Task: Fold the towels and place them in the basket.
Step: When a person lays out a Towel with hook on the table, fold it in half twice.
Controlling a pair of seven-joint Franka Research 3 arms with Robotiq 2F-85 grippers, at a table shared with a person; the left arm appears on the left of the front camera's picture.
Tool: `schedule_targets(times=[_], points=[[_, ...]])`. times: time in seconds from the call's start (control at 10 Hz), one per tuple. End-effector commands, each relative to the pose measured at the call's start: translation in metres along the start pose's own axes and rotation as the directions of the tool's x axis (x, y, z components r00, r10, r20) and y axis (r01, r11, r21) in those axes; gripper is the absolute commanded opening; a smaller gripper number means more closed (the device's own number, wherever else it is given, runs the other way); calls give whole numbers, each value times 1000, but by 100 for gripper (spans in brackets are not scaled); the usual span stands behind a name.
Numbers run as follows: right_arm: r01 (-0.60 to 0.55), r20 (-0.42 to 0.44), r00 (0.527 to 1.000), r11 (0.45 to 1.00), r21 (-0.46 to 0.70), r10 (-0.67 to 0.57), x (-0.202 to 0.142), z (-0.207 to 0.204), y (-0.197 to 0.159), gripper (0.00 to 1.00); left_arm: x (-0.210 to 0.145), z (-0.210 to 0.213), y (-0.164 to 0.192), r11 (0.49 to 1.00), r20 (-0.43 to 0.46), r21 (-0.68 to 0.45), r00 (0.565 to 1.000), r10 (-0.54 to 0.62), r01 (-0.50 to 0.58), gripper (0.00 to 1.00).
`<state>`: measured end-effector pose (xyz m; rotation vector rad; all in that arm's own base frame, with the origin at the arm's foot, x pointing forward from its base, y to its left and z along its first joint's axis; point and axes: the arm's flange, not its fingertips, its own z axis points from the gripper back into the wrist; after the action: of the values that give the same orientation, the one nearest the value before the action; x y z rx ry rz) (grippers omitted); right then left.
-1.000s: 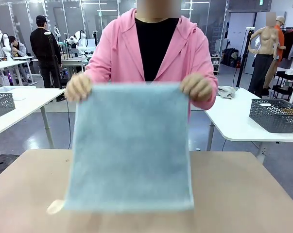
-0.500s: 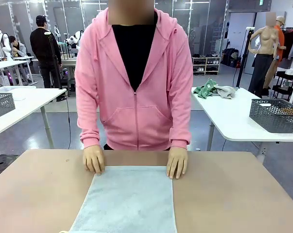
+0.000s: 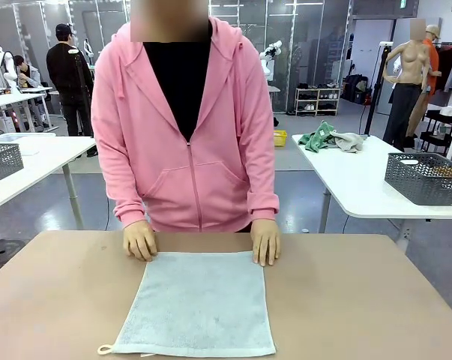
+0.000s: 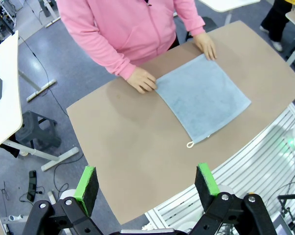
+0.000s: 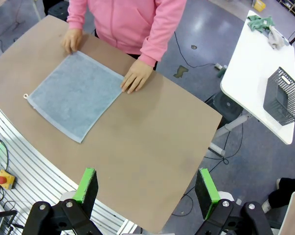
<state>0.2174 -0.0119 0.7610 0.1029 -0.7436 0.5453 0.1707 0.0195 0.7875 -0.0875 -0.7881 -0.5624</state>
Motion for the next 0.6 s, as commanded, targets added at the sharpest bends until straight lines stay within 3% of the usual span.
schedule_targets(times=[0.0, 0.5], points=[[-4, 3, 1000, 1000, 7, 4, 1, 0, 0, 100, 2, 1, 0, 1000, 2, -2, 1000, -3, 3, 100], [-4, 3, 1000, 1000, 7, 4, 1, 0, 0, 100, 2, 1, 0, 1000, 2, -2, 1000, -3, 3, 100]])
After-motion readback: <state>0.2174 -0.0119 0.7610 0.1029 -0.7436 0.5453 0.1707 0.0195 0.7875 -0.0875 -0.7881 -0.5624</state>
